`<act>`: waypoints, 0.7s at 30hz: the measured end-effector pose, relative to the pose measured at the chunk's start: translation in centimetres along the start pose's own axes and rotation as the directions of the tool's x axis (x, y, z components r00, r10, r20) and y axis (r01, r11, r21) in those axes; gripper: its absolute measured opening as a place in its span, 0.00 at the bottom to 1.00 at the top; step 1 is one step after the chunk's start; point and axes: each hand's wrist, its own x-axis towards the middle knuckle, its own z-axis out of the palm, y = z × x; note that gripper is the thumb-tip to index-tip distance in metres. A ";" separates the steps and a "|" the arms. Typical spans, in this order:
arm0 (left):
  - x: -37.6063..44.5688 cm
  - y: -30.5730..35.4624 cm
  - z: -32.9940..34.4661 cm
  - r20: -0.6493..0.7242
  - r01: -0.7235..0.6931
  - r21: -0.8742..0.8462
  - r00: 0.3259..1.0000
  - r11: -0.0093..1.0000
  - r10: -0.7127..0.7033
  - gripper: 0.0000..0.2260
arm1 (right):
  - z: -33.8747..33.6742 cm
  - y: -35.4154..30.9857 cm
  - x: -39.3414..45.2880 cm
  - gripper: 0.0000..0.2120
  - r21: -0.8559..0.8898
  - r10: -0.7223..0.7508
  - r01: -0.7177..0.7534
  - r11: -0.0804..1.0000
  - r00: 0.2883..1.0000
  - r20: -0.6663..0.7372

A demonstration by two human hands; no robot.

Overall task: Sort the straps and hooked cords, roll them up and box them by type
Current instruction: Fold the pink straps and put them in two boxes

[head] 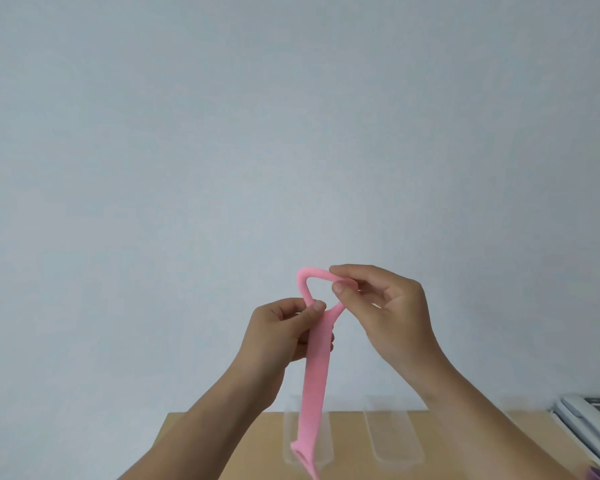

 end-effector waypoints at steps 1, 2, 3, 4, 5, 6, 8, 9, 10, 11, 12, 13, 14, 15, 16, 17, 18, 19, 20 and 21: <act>0.0 0.0 0.1 0.019 0.006 -0.009 1.000 1.000 -0.006 0.10 | -0.2 0.1 -0.2 0.11 -0.026 -0.037 0.037 0.999 0.999 0.005; -0.1 0.0 0.1 0.046 0.011 -0.017 0.999 1.000 -0.010 0.10 | -0.4 0.1 -0.5 0.10 -0.055 -0.080 0.080 0.995 0.997 0.017; -0.2 0.2 0.2 0.082 0.013 -0.019 0.997 1.000 -0.011 0.10 | -0.7 0.3 -0.6 0.09 -0.089 -0.118 0.120 0.989 0.993 0.032; -0.2 0.2 0.2 0.120 0.013 -0.024 0.993 1.000 -0.010 0.10 | -0.9 0.5 -0.8 0.08 -0.121 -0.144 0.149 0.981 0.988 0.052; -0.2 0.3 0.3 0.153 0.013 -0.034 0.988 0.999 -0.008 0.10 | -1.2 0.8 -0.9 0.08 -0.154 -0.158 0.167 0.974 0.985 0.067; -0.3 0.4 0.4 0.174 0.012 -0.047 0.985 0.999 -0.004 0.10 | -1.5 1.0 -1.0 0.09 -0.187 -0.169 0.181 0.966 0.983 0.077; -0.2 0.6 0.6 0.179 0.006 -0.076 0.984 0.997 0.008 0.12 | -1.8 1.5 -1.1 0.11 -0.255 -0.199 0.216 0.943 0.976 0.089; -0.2 0.6 0.7 0.169 0.003 -0.094 0.985 0.996 0.013 0.14 | -2.0 1.8 -1.1 0.10 -0.286 -0.221 0.239 0.928 0.971 0.094; -0.1 0.5 0.8 0.155 -0.001 -0.107 0.988 0.994 0.018 0.15 | -2.0 2.1 -1.2 0.10 -0.313 -0.247 0.267 0.911 0.964 0.101; 0.0 0.5 0.9 0.142 -0.007 -0.115 0.990 0.993 0.023 0.15 | -2.0 2.3 -1.3 0.10 -0.334 -0.273 0.293 0.896 0.956 0.107; 0.1 0.4 0.9 0.129 -0.012 -0.117 0.991 0.993 0.027 0.16 | -2.0 2.5 -1.4 0.10 -0.351 -0.294 0.315 0.882 0.949 0.112; 0.2 0.3 1.1 0.119 -0.014 -0.113 0.993 0.994 0.028 0.16 | -2.0 2.7 -1.5 0.09 -0.366 -0.313 0.333 0.869 0.943 0.115; 0.2 0.2 1.2 0.107 -0.018 -0.102 0.994 0.995 0.029 0.16 | -2.0 2.8 -1.6 0.08 -0.379 -0.330 0.348 0.857 0.937 0.115; 0.2 0.1 1.2 0.098 -0.026 -0.084 0.995 0.996 0.034 0.15 | -1.9 2.9 -1.6 0.07 -0.388 -0.341 0.356 0.850 0.934 0.111; 0.2 0.0 1.4 0.093 -0.038 -0.063 0.995 0.997 0.044 0.13 | -1.9 3.0 -1.6 0.06 -0.394 -0.347 0.358 0.846 0.932 0.103; 0.2 0.0 1.5 0.091 -0.050 -0.044 0.994 0.998 0.054 0.12 | -1.9 3.0 -1.5 0.05 -0.403 -0.354 0.361 0.841 0.930 0.094; 0.1 0.0 1.7 0.090 -0.062 -0.027 0.994 0.998 0.065 0.10 | -1.9 3.1 -1.4 0.05 -0.415 -0.362 0.365 0.834 0.928 0.089; 0.1 0.1 1.8 0.089 -0.076 -0.008 0.993 0.997 0.076 0.09 | -1.9 3.1 -1.4 0.04 -0.428 -0.365 0.366 0.826 0.927 0.087; 0.1 0.1 1.9 0.085 -0.090 0.014 0.992 0.996 0.089 0.08 | -1.9 3.0 -1.3 0.04 -0.442 -0.365 0.366 0.819 0.926 0.090; 0.2 0.2 2.0 0.077 -0.104 0.037 0.992 0.994 0.101 0.08 | -1.9 3.0 -1.3 0.05 -0.459 -0.359 0.360 0.812 0.929 0.094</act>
